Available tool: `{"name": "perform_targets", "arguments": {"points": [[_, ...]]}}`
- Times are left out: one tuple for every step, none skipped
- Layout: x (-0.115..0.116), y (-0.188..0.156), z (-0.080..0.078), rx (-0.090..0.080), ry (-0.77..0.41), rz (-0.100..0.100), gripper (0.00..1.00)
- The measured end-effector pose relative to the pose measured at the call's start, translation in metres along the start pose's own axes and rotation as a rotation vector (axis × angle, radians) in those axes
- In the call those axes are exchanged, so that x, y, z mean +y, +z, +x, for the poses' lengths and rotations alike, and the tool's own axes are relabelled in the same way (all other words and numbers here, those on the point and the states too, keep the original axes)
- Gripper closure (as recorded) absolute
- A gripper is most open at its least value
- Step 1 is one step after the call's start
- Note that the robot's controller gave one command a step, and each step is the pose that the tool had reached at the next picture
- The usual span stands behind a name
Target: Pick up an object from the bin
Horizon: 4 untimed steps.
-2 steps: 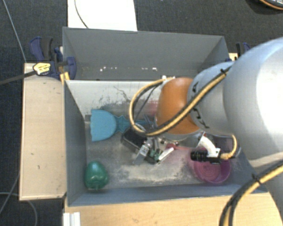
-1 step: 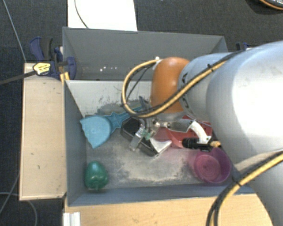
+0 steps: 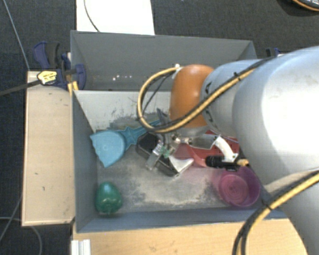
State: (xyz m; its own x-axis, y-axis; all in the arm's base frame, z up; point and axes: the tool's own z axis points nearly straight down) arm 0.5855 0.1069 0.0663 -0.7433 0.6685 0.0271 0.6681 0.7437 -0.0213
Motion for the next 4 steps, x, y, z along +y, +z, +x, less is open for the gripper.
{"name": "perform_targets", "arguments": {"points": [[-0.003,-0.013,0.002,0.002,-0.001,0.004,1.00],[-0.001,-0.045,0.000,-0.006,-0.001,-0.004,1.00],[-0.001,-0.061,0.000,-0.007,-0.003,-0.006,1.00],[-0.003,-0.070,0.001,-0.005,-0.006,-0.002,1.00]]}}
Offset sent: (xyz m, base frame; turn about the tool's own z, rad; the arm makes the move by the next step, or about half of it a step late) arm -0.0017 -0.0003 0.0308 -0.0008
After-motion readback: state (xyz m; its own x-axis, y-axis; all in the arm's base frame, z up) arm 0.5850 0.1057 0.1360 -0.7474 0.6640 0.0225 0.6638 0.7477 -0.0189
